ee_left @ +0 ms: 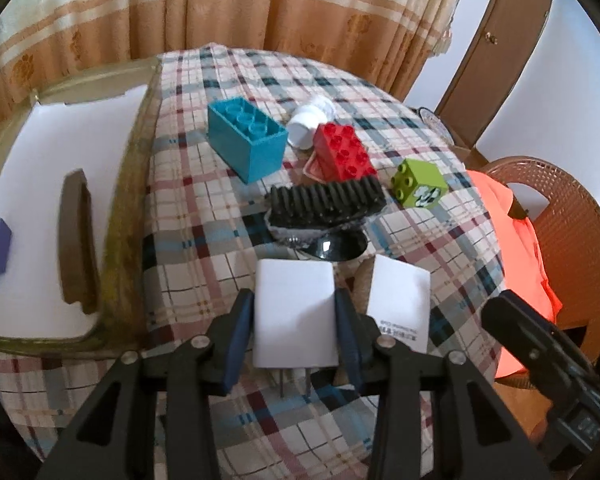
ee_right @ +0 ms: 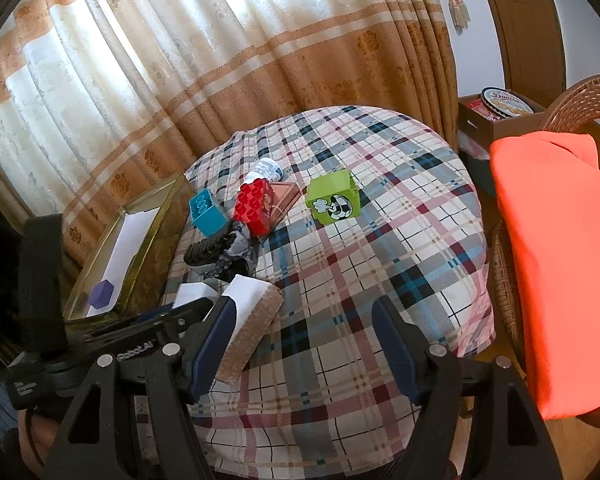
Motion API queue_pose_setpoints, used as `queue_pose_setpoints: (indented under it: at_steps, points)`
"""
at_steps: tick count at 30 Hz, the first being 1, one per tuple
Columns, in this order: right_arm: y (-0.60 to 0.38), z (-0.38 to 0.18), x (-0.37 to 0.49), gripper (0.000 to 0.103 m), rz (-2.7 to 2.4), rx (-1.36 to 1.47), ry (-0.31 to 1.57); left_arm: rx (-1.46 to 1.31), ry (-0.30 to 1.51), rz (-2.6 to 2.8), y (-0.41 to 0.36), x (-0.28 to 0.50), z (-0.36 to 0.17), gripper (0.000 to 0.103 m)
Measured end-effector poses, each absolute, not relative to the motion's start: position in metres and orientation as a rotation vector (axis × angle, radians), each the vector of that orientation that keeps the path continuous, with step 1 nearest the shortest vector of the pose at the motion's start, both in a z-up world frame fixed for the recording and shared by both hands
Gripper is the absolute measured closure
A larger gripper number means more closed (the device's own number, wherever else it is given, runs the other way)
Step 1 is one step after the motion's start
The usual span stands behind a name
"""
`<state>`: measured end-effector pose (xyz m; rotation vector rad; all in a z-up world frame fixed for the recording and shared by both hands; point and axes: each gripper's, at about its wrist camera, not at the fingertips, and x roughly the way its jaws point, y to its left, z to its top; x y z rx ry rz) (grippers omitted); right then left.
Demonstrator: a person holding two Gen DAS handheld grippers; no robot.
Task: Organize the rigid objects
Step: 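Carry the white block to the tray while the right gripper grasps the card box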
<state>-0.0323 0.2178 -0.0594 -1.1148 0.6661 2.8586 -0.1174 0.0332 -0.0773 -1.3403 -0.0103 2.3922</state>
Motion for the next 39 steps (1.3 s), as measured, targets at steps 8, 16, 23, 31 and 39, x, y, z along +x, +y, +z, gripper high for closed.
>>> queue_pose_setpoints:
  at_steps: [8,16,23,31,39]
  points:
    - [0.209,-0.059,-0.037,0.030,2.856,-1.149,0.683,-1.181,0.031,2.543,0.017,-0.108,-0.036,0.063]
    - [0.170,-0.067,-0.056,0.030,2.911,-1.279,0.671,-1.144,0.021,2.664,-0.008,-0.115,-0.016,0.063]
    - [0.150,-0.081,-0.079,0.030,2.868,-1.386,0.635,-1.156,0.026,2.735,-0.028,-0.119,-0.012,0.063]
    - [0.136,-0.082,-0.088,0.046,2.844,-1.405,0.474,-1.157,0.030,2.785,-0.038,-0.121,-0.011,0.063]
    - [0.147,-0.078,-0.089,0.058,2.837,-1.439,0.520,-1.160,0.009,2.798,-0.045,-0.123,-0.010,0.063]
